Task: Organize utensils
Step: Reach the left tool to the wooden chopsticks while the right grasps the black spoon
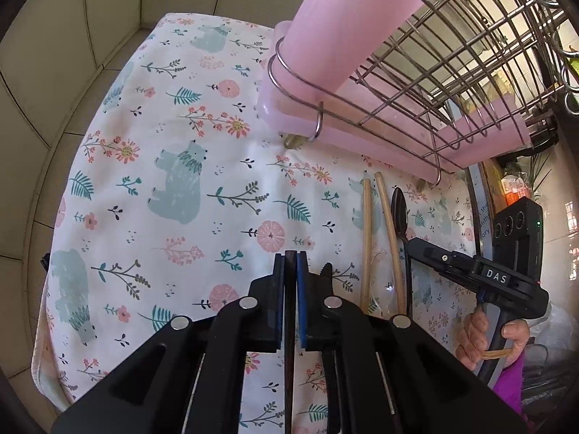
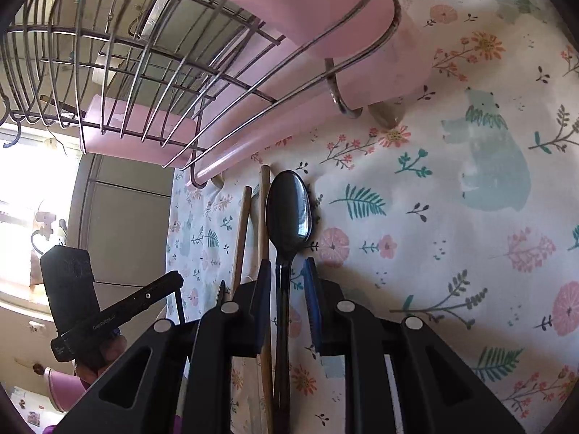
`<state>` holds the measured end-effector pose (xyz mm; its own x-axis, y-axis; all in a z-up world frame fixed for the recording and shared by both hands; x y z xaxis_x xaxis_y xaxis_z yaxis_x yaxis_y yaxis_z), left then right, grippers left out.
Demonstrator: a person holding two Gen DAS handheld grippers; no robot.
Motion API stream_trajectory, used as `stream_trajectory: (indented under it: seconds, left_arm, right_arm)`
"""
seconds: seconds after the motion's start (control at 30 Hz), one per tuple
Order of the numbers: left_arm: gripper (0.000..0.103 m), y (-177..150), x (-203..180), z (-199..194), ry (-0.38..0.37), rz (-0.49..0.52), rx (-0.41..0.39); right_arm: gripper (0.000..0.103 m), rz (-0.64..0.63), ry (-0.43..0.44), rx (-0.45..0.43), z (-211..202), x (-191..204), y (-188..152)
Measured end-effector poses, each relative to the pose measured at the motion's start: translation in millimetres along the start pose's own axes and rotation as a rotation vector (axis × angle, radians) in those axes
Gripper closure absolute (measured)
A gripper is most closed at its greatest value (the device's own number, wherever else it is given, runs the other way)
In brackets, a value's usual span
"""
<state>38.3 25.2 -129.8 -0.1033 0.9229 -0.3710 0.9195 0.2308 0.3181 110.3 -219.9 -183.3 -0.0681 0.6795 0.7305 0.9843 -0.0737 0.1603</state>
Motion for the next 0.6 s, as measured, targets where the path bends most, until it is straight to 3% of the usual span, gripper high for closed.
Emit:
stream_trajectory:
  seconds: [0.27, 0.6]
  left_arm:
    - [0.097, -3, -3, -2, -0.006, -0.002, -0.007]
    - [0.097, 7, -9, -19, -0.048, 0.005, -0.106]
  right_arm:
    - [0.094, -0.032, 0.017, -0.038, 0, -1, 4]
    - [0.094, -0.101, 0.086, -0.210, -49, 18, -4]
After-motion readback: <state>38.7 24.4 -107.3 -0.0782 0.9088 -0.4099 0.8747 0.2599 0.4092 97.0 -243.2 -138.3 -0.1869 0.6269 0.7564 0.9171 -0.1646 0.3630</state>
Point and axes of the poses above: each gripper's, at about its wrist camera, not at the fingertips, and z roughly the way its jaws point, x to its left, y to its top, the point moved 6 cm from there along z, roughly the way its jaws point, and after that the axes turned 2 degrees about -x, right-handed, at the moved point
